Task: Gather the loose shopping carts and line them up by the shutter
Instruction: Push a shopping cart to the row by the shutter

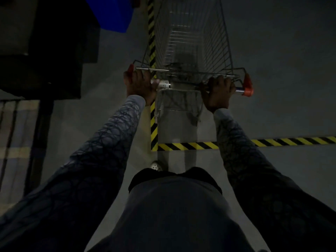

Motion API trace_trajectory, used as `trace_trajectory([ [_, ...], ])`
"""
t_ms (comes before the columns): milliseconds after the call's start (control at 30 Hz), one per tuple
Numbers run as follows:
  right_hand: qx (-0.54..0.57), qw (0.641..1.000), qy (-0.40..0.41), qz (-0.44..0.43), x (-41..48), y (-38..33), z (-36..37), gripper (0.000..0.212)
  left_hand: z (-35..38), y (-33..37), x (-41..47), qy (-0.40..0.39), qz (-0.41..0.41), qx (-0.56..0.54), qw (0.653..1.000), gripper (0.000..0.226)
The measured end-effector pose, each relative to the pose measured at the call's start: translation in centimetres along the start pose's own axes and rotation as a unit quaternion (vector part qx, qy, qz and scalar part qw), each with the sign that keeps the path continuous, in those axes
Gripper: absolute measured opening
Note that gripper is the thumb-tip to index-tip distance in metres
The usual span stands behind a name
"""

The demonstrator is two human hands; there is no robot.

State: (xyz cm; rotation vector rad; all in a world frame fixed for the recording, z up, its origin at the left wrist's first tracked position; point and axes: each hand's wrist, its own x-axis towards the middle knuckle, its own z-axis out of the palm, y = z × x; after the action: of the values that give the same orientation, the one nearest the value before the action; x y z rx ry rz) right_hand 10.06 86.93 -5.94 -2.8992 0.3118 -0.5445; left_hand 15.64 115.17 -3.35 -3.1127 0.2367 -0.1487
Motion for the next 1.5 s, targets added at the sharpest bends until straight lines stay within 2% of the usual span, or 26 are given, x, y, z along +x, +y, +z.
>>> trace_trajectory([
  [67, -0.006, 0.999, -0.049, -0.004, 3.2, 0.0, 0.5, 0.062, -0.4, -0.1, 3.7, -0.033, 0.013, 0.002, 0.999, 0.083],
  [133, 0.011, 0.991, -0.131, 0.023, 6.6, 0.1, 0.4, 0.082, -0.5, 0.1, 7.1, -0.054, 0.021, 0.012, 0.998, 0.095],
  [200, 0.016, 0.982, -0.181, 0.041, 10.2, 0.4, 0.5, 0.096, -0.1, 0.7, 10.3, -0.061, 0.016, 0.015, 0.998, 0.094],
  [267, 0.014, 0.980, -0.193, 0.042, 13.9, 1.0, 1.0, 0.103, 0.6, 1.5, 13.4, -0.080, 0.009, 0.008, 0.997, 0.085],
  [433, 0.001, 0.978, -0.207, 0.028, 23.1, 3.1, 4.0, 0.101, 1.5, 3.7, 21.5, -0.123, -0.004, 0.025, 0.992, 0.077],
  [533, 0.008, 0.981, -0.195, 0.002, 28.4, 4.2, 5.6, 0.099, 1.9, 5.2, 25.9, -0.102, -0.020, 0.017, 0.994, 0.072],
  [633, -0.011, 0.983, -0.183, -0.013, 33.3, 4.9, 7.2, 0.091, 1.9, 6.5, 30.2, -0.101, -0.054, -0.021, 0.993, 0.079],
  [767, -0.050, 0.975, -0.212, -0.036, 39.1, 4.8, 9.6, 0.092, 1.5, 7.9, 35.5, -0.120, -0.091, -0.040, 0.988, 0.084],
  [867, -0.062, 0.972, -0.221, -0.045, 42.5, 4.8, 11.0, 0.095, 2.4, 8.0, 38.9, -0.117, -0.111, -0.053, 0.985, 0.075],
  [1000, -0.051, 0.969, -0.238, -0.044, 44.5, 4.5, 11.4, 0.096, 2.4, 8.2, 40.8, -0.139, -0.125, -0.054, 0.981, 0.073],
  [1133, -0.053, 0.970, -0.230, -0.057, 44.1, 4.7, 11.0, 0.092, 1.9, 8.7, 40.0, -0.117, -0.129, -0.061, 0.983, 0.067],
  [1300, -0.056, 0.968, -0.236, -0.062, 42.0, 5.6, 9.8, 0.096, 2.8, 8.8, 37.7, -0.135, -0.148, -0.090, 0.976, 0.087],
  [1367, -0.055, 0.967, -0.239, -0.065, 40.6, 5.8, 9.0, 0.095, 2.4, 9.1, 35.9, -0.127, -0.162, -0.099, 0.974, 0.084],
  [1500, -0.046, 0.967, -0.242, -0.063, 36.9, 6.3, 7.3, 0.092, 2.1, 9.5, 31.4, -0.114, -0.133, -0.077, 0.982, 0.102],
])
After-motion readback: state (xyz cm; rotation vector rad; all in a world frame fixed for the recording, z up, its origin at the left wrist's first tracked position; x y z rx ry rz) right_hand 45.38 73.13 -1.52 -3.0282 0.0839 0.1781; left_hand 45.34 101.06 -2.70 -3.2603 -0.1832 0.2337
